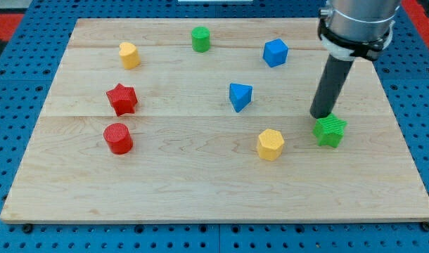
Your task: Place the yellow hexagon at the left of the green star
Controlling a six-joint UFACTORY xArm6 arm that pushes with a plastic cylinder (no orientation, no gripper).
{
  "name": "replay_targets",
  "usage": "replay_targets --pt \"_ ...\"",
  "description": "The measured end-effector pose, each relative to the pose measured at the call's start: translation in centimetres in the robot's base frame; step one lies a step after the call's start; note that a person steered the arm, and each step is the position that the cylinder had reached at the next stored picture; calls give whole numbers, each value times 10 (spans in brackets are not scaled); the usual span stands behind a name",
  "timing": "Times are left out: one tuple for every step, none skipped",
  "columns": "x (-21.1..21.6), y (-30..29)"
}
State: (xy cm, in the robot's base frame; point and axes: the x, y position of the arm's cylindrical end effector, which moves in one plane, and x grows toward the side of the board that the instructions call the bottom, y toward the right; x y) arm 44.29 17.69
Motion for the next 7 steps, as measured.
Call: replay_targets --pt "21 6" --pt "50 -8" --pt "44 -10" --pt "23 -38" --pt "20 -94" --pt "43 -115" --pt "53 -87"
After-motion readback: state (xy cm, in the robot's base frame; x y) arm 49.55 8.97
